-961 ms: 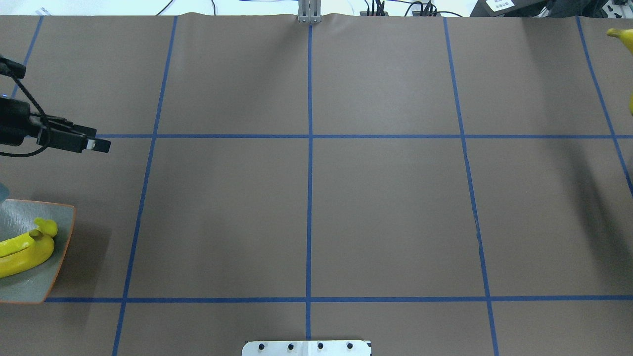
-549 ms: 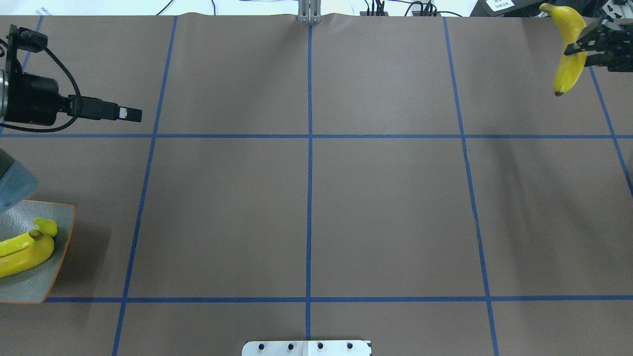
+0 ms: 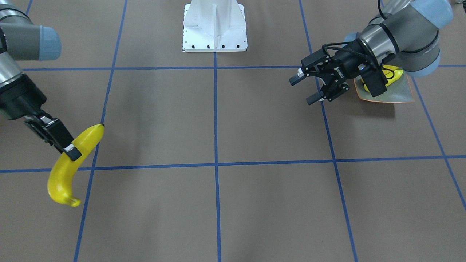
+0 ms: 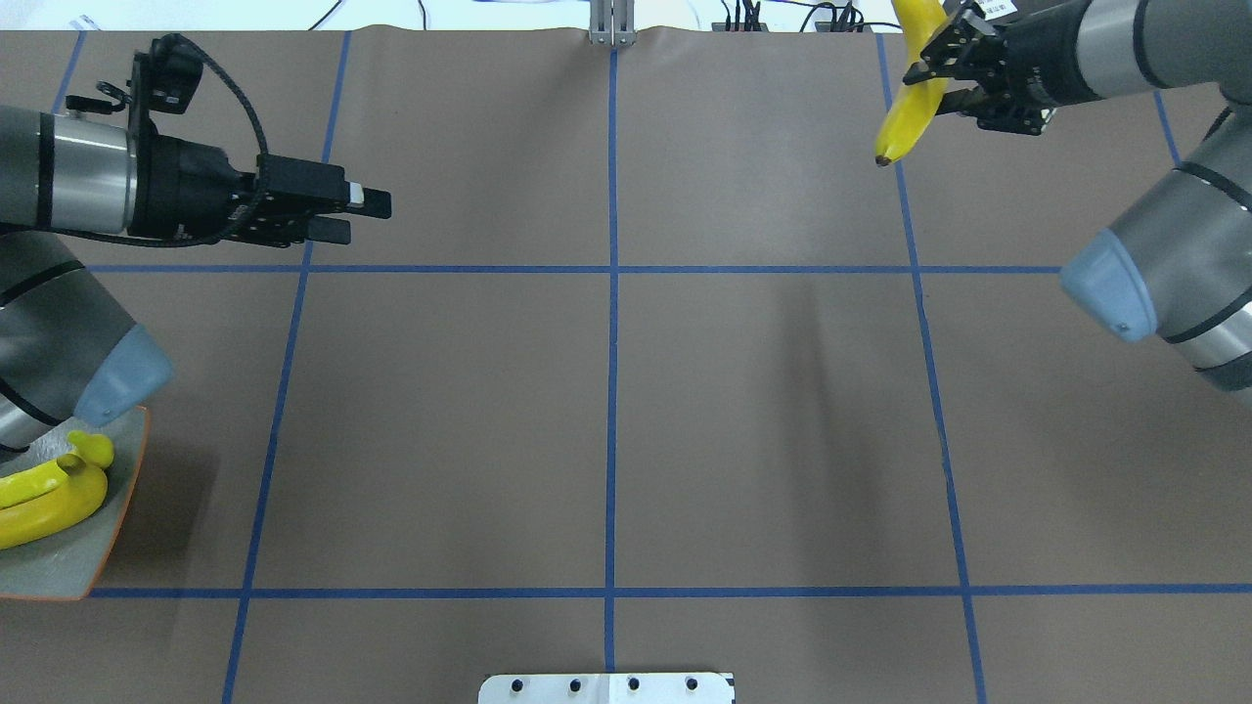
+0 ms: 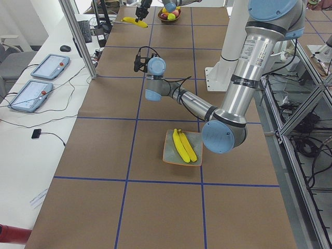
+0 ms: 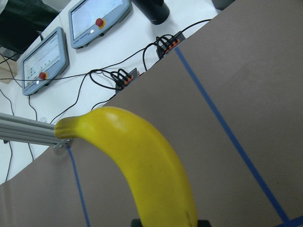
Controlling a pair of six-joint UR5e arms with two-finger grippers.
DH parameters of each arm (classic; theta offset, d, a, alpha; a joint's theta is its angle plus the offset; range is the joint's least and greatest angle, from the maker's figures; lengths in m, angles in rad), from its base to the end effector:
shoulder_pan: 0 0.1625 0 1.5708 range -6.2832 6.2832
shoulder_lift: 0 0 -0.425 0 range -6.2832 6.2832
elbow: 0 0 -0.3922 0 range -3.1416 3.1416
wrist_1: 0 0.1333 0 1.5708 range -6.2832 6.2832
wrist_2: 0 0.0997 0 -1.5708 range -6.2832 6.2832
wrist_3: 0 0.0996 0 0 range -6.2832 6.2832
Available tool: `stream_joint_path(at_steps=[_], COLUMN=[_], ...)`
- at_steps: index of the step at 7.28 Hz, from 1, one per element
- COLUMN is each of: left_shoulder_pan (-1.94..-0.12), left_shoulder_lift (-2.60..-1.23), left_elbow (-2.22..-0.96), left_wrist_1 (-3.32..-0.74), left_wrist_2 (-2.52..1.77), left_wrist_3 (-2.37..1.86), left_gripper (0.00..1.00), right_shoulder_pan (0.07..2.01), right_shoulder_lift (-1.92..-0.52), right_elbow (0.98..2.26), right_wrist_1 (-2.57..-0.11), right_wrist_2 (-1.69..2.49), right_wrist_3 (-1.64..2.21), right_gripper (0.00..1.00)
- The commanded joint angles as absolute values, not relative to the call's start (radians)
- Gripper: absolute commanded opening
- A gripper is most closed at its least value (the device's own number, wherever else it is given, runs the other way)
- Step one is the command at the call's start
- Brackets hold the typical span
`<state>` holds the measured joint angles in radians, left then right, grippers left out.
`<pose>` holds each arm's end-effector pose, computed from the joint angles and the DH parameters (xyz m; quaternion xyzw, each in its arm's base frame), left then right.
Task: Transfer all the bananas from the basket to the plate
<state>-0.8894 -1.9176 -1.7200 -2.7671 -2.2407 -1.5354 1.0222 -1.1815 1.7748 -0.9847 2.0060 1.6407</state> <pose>0.2940 -0.4759 0.2671 0.1204 0.7301 -0.0352 0.6718 -0.2392 -0.5664 0.2787 0.0894 -0.5648 0.3188 0.7559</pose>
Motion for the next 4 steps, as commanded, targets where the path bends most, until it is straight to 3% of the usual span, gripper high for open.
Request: stream_joint_path(at_steps=[1, 4], left_shoulder_pan=[-0.795, -0.703], left_shoulder_lift=[-2.0, -2.043], left_elbow=[-1.895, -1.944], left_wrist_1=[-2.409, -2.353], left_wrist_2=[-2.23, -2.169], left_wrist_3=[-1.643, -1.644], left_gripper=[0.98, 0.99], right_shoulder_pan=[0.939, 0.813], right_shoulder_lift=[-1.094, -0.982], right_elbow=[1.845, 1.848], right_wrist_1=[-1.136, -1.138], right_wrist_2=[1.927, 1.809], right_wrist_3=[1.696, 1.814], right_gripper=[0.0, 0.0])
